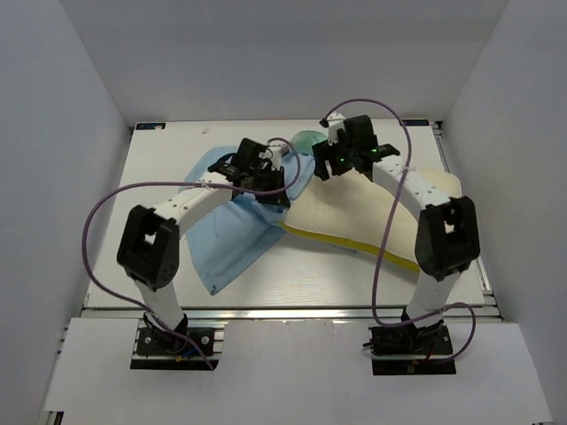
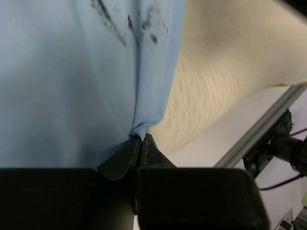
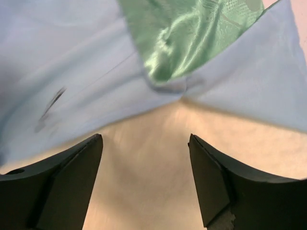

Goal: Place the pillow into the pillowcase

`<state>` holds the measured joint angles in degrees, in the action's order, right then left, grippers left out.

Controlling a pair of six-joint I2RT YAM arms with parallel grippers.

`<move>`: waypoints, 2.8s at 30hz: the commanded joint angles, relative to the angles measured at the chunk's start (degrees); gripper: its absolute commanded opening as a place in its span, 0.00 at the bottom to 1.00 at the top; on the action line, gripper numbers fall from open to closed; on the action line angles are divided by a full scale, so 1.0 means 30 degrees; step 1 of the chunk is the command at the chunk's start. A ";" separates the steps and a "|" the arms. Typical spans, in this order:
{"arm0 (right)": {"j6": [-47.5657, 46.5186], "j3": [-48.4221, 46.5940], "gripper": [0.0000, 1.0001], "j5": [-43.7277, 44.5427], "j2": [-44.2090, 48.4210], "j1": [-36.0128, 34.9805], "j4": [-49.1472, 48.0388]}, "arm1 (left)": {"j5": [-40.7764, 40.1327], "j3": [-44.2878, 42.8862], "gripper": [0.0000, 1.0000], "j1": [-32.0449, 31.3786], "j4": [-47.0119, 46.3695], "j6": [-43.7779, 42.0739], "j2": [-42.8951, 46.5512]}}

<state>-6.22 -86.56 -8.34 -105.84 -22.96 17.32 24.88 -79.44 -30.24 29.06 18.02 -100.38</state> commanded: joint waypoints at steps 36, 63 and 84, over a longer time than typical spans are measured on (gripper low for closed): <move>-0.9033 1.1658 0.89 0.3073 0.7333 -0.3802 -0.4046 | -0.7765 0.8366 0.83 -0.0815 -0.1771 0.4244 1.1689; -0.7010 1.0105 0.78 0.1110 0.6306 -0.3831 -0.2141 | -1.6731 0.9842 0.71 -0.4422 -1.3612 0.5067 0.3403; -0.6951 1.0515 0.76 0.0846 0.6687 -0.3802 -0.2083 | -1.6439 0.9283 0.53 -0.2987 -1.4696 0.6708 0.2141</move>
<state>-28.16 -54.24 -4.16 -86.35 -34.20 10.50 -23.73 -49.69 -40.14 -13.32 36.82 -94.26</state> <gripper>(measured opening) 0.765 0.542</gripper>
